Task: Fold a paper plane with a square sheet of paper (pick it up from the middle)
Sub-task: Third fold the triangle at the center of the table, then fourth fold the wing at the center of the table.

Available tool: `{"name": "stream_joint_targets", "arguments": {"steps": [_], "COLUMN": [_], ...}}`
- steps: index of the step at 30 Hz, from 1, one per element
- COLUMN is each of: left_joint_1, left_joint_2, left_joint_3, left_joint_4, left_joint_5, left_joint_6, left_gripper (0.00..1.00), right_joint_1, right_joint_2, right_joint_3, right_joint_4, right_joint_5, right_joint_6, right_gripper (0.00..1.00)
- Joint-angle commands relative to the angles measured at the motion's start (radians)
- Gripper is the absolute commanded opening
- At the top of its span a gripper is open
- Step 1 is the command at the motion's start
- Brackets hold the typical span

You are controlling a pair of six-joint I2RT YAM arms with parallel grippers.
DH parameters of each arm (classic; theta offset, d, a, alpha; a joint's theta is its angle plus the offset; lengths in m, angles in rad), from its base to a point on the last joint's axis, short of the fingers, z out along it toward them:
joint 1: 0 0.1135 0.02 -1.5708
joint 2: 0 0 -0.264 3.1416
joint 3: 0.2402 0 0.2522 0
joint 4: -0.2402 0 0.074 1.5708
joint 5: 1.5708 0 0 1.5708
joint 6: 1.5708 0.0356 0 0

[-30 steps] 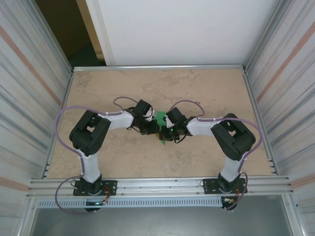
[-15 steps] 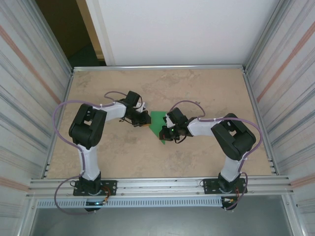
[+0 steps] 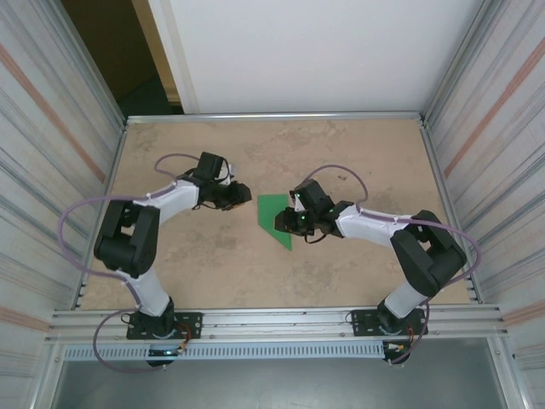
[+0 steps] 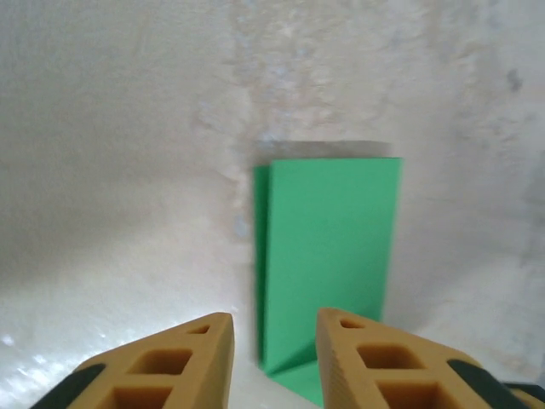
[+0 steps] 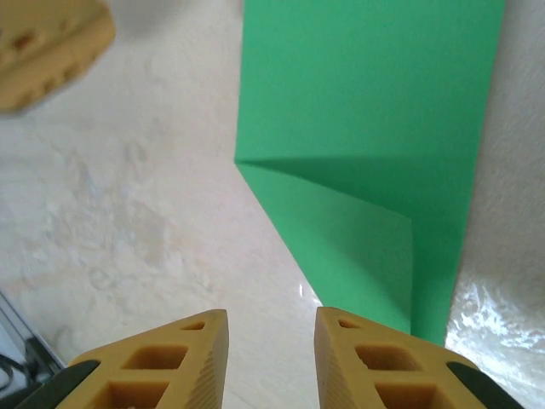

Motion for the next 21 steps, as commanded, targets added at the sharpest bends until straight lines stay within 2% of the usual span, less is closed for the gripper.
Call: {"name": "stream_joint_targets", "arguments": {"steps": [1,4,9,14,21], "left_joint_1": [-0.009,-0.034,-0.092,-0.118,-0.130], "left_joint_2": [-0.054,-0.067,-0.056,-0.025,-0.013], "left_joint_3": [-0.115,-0.191,-0.250,-0.262,-0.276], "left_joint_4": [0.161,0.270,0.354,0.370,0.345], "left_joint_5": [0.078,0.129,0.124,0.125,0.104], "left_joint_6": [-0.145,-0.230,-0.305,-0.334,-0.351], "left_gripper": [0.37,0.42,0.47,0.48,0.49], "right_joint_1": [0.014,0.006,-0.015,-0.030,-0.034], "right_joint_2": [0.010,0.040,0.098,0.141,0.158], "right_joint_3": [-0.036,-0.024,0.002,0.007,-0.009], "right_joint_4": [0.057,0.051,0.045,0.050,0.061], "right_joint_5": [0.055,0.067,0.067,0.061,0.062], "right_joint_6": [0.103,0.105,0.102,0.101,0.106], "right_gripper": [0.29,0.29,0.28,0.23,0.21]}}
